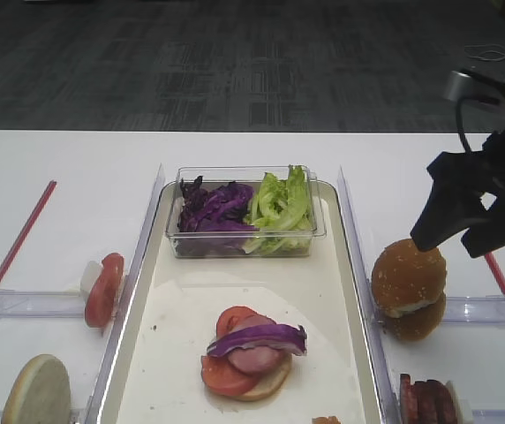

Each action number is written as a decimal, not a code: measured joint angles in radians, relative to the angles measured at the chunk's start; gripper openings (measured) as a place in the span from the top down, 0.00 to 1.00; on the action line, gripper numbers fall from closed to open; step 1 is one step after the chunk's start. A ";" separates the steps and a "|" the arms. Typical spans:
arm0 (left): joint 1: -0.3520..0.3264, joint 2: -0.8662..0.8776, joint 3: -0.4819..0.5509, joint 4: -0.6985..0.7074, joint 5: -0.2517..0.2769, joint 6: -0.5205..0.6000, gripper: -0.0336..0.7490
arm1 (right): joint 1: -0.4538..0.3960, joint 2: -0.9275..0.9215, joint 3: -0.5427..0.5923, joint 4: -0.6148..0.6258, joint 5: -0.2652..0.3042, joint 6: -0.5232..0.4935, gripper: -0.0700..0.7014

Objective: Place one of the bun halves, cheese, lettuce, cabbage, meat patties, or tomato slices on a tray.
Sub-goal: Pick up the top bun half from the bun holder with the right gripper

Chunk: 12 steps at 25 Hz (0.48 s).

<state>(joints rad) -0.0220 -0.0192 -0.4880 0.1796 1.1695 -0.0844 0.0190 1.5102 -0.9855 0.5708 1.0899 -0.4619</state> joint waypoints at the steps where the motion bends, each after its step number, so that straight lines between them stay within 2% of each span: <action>1: 0.000 0.000 0.000 0.000 0.000 0.000 0.46 | 0.012 0.012 -0.016 -0.008 0.006 0.000 0.27; 6: 0.000 0.000 0.000 0.000 0.000 0.000 0.46 | 0.034 0.033 -0.072 -0.058 0.018 0.028 0.29; 12: 0.000 0.000 0.000 0.000 0.000 0.000 0.46 | 0.034 0.034 -0.084 -0.108 0.026 0.061 0.29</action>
<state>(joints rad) -0.0220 -0.0192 -0.4880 0.1796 1.1695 -0.0844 0.0528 1.5446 -1.0699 0.4628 1.1162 -0.4011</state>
